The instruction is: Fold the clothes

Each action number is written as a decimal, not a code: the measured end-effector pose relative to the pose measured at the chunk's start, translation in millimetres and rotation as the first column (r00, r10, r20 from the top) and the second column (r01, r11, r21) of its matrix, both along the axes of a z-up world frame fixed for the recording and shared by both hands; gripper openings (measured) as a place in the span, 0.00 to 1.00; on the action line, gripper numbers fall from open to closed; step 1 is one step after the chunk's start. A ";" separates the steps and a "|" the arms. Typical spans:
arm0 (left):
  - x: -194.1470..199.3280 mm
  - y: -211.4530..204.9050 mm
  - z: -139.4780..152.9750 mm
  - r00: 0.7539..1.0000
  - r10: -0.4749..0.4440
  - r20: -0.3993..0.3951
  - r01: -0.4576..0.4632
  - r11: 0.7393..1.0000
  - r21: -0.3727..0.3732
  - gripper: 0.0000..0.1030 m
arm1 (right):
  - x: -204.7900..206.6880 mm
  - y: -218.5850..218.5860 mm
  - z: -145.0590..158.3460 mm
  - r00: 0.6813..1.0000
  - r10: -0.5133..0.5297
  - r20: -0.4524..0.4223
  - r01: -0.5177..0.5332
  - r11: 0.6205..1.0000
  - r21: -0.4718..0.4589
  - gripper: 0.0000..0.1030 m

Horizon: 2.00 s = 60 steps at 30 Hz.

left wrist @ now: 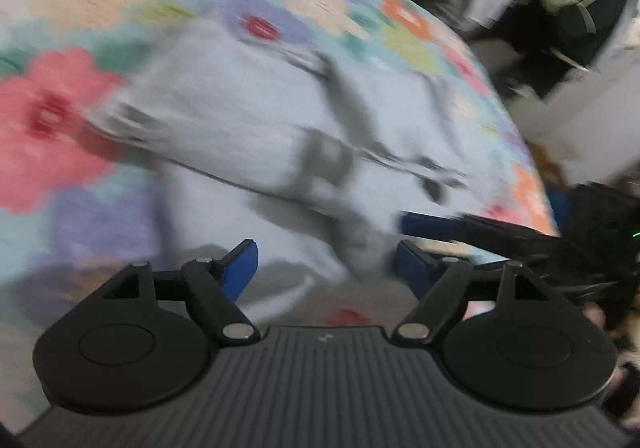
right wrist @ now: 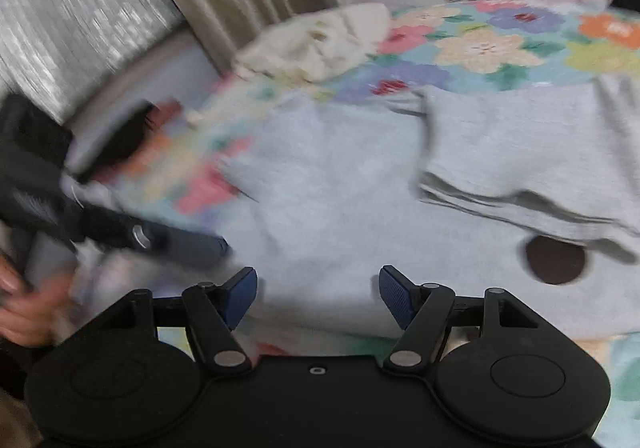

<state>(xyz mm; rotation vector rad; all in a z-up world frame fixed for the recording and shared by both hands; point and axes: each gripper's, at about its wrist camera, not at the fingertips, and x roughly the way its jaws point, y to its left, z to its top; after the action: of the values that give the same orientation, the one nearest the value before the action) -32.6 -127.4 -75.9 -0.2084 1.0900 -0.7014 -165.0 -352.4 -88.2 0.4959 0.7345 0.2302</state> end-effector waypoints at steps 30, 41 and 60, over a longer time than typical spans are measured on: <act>21.2 18.0 -47.2 0.984 0.105 -0.142 -0.104 0.994 0.015 0.74 | 7.9 7.2 -5.8 0.950 -0.274 -0.151 0.199 0.902 -0.384 0.26; 21.2 12.8 -34.6 0.990 0.140 0.007 -0.140 0.990 0.010 0.74 | 18.3 0.8 -4.5 0.972 -0.215 -0.093 0.174 0.928 -0.328 0.55; 13.6 0.7 -49.9 0.986 0.141 0.088 -0.160 0.945 0.284 0.71 | 21.1 -0.9 -2.8 0.990 -0.113 -0.084 0.065 0.896 -0.439 0.15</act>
<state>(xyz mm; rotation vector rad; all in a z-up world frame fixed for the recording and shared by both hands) -19.0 -126.7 -125.8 -0.0150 1.0866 -0.4015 -143.9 -353.3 -91.0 0.1123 0.8383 -0.0521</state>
